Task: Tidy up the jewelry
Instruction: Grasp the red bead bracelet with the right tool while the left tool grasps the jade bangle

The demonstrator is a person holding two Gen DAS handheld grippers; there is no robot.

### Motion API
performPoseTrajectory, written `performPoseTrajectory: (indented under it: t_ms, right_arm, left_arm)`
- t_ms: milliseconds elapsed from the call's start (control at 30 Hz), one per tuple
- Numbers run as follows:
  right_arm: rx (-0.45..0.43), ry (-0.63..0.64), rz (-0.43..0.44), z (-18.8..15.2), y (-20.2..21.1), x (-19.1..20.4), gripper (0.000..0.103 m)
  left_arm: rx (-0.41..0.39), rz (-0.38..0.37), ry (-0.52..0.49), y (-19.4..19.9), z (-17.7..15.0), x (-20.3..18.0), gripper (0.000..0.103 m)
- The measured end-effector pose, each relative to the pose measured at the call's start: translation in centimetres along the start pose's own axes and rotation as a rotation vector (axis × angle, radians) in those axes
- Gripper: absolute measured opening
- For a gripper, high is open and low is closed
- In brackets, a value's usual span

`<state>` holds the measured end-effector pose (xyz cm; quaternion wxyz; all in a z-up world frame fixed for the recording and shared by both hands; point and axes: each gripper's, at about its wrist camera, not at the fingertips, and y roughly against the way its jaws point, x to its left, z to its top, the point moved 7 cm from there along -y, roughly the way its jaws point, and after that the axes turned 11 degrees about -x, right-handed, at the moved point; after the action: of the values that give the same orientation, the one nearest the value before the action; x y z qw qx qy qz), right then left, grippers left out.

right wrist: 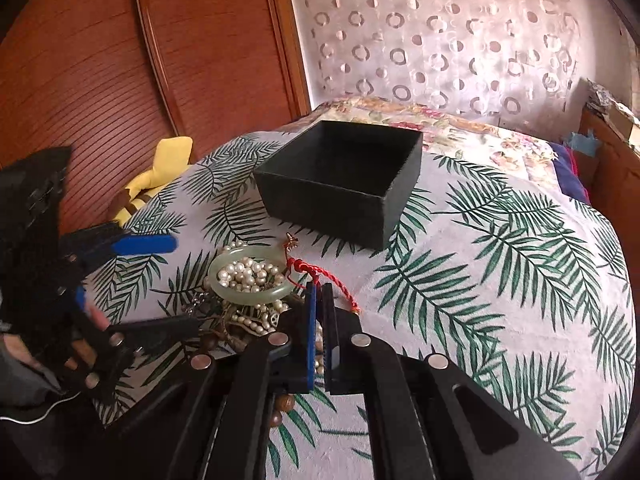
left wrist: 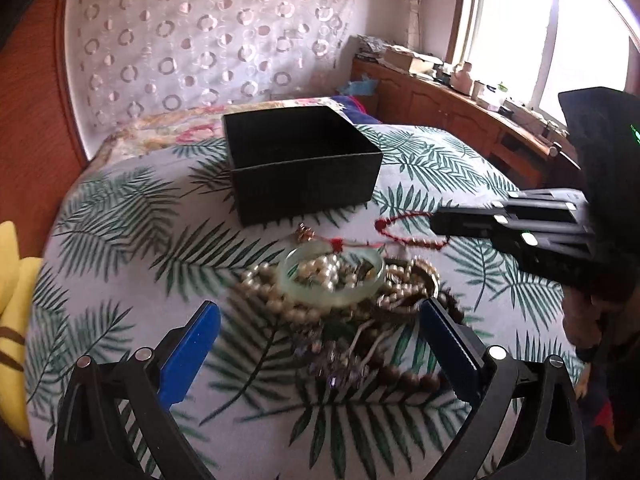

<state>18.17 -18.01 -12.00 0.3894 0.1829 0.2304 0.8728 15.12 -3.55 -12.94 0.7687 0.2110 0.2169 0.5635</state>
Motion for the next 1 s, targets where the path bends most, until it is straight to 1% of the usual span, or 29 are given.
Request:
performPoseTrajectory:
  t_ms: [33, 67, 100, 167, 200, 267, 333, 433, 500, 667, 833, 933, 967, 1000]
  right_arm:
    - [0.001, 0.002, -0.001, -0.1, 0.1, 0.0, 0.003]
    - [0.002, 0.002, -0.001, -0.3, 0.2, 0.1, 0.003]
    - [0.003, 0.001, -0.002, -0.4, 0.1, 0.2, 0.003]
    - [0.001, -0.002, -0.005, -0.5, 0.3, 0.1, 0.003]
    - [-0.002, -0.007, -0.005, -0.6, 0.4, 0.0, 0.003]
    - [-0.009, -0.013, -0.008, -0.6, 0.7, -0.2, 0.003]
    - [-0.015, -0.015, -0.011, -0.5, 0.8, -0.3, 0.003]
    - [-0.018, -0.016, -0.018, -0.4, 1.0, -0.5, 0.003]
    - [-0.021, -0.016, -0.022, -0.4, 1.1, -0.7, 0.003]
    - [-0.026, -0.026, -0.031, -0.5, 1.5, -1.3, 0.003]
    - [-0.025, -0.034, -0.042, -0.7, 2.0, -2.0, 0.003]
    - [-0.023, -0.039, -0.044, -0.7, 2.0, -2.2, 0.003]
    - [-0.023, -0.041, -0.043, -0.7, 2.0, -2.3, 0.003]
    - [-0.023, -0.042, -0.043, -0.7, 2.0, -2.3, 0.003]
  left_arm:
    - [0.003, -0.003, -0.001, -0.3, 0.2, 0.0, 0.096]
    - [0.007, -0.01, 0.0, -0.7, 0.5, 0.0, 0.094]
    - [0.011, -0.021, 0.003, -1.0, 0.9, 0.0, 0.089]
    - [0.019, -0.054, 0.014, -1.6, 1.5, 0.0, 0.084]
    - [0.02, -0.057, 0.008, -1.8, 1.9, 0.0, 0.081]
    - [0.026, -0.065, 0.0, -2.2, 2.6, 0.1, 0.081]
    - [0.049, -0.094, 0.001, -2.7, 3.2, 0.0, 0.081]
    - [0.074, -0.11, -0.022, -3.3, 3.5, -0.3, 0.081]
    - [0.105, -0.12, -0.038, -3.9, 3.6, -0.7, 0.081]
    - [0.167, -0.13, -0.102, -5.0, 2.9, -1.7, 0.081]
    - [0.224, -0.117, -0.117, -6.4, 1.9, -1.3, 0.081]
    - [0.231, -0.132, -0.094, -6.8, 1.6, -1.2, 0.081]
    - [0.23, -0.134, -0.087, -6.8, 1.7, -1.0, 0.08]
    - [0.228, -0.144, -0.084, -6.8, 1.6, -1.1, 0.073]
